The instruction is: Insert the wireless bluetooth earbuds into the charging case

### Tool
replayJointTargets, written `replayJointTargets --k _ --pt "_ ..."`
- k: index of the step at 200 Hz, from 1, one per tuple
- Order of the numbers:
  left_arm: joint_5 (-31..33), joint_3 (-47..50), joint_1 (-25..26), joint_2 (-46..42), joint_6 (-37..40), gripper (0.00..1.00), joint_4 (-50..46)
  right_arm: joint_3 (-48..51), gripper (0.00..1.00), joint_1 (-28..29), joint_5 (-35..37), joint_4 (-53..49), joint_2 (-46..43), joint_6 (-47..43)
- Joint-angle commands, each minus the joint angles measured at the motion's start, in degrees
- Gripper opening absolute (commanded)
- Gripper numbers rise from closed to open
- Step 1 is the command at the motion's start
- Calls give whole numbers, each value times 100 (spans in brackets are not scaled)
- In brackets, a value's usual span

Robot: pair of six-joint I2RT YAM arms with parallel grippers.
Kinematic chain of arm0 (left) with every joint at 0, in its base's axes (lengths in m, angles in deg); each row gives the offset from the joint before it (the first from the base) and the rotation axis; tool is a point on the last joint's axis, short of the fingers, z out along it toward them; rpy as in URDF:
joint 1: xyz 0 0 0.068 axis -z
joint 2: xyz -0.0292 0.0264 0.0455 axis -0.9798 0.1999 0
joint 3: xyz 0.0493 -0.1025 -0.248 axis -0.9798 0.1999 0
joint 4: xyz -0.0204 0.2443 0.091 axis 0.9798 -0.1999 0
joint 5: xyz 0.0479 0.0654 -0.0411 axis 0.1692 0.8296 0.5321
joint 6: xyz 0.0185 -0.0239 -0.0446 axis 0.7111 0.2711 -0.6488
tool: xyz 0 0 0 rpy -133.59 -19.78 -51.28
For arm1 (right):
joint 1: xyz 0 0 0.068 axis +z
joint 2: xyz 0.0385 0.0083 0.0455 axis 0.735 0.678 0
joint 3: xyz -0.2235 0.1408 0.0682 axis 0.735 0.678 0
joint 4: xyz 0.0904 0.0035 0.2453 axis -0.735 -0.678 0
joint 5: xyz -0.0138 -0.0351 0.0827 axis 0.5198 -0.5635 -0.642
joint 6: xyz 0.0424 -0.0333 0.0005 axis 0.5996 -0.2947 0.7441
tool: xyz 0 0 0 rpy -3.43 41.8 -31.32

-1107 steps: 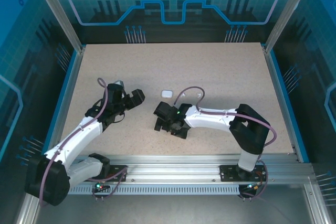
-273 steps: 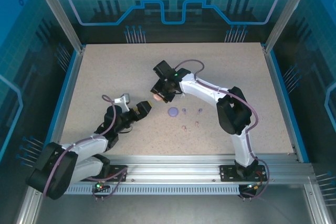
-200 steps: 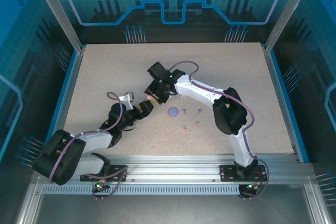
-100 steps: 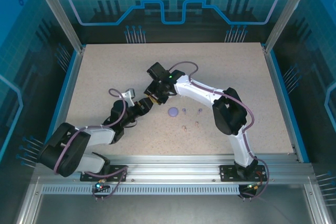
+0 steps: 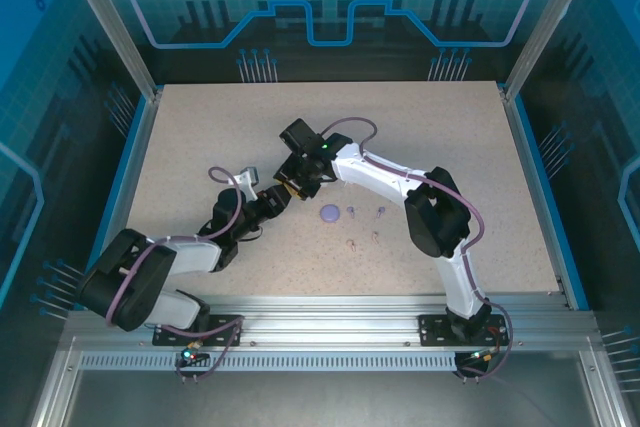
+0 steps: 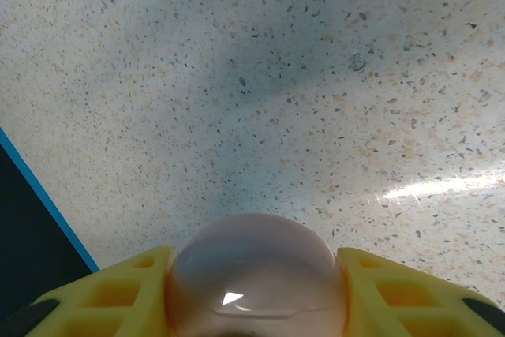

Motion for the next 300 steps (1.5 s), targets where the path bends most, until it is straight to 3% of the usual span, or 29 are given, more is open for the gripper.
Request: replayJointTargets --k 1,121,238,257,284,300 --pt "99 -158 45 99 67 37 230 -44 45 81 -98 77 -64 73" --pt "156 -270 41 186 95 33 177 92 45 74 -112 153 -126 73" --pt "-7 -364 48 259 154 0 43 455 46 4 -149 346 -394 69" --pt "-94 -375 41 177 183 0 -92 500 52 -36 -155 364 -454 44" --pt "-206 -400 49 -25 254 0 -418 667 76 -212 -171 431 -650 -76" --pt "-375 -423 42 -202 340 0 -645 967 82 -396 -94 501 -997 -234"
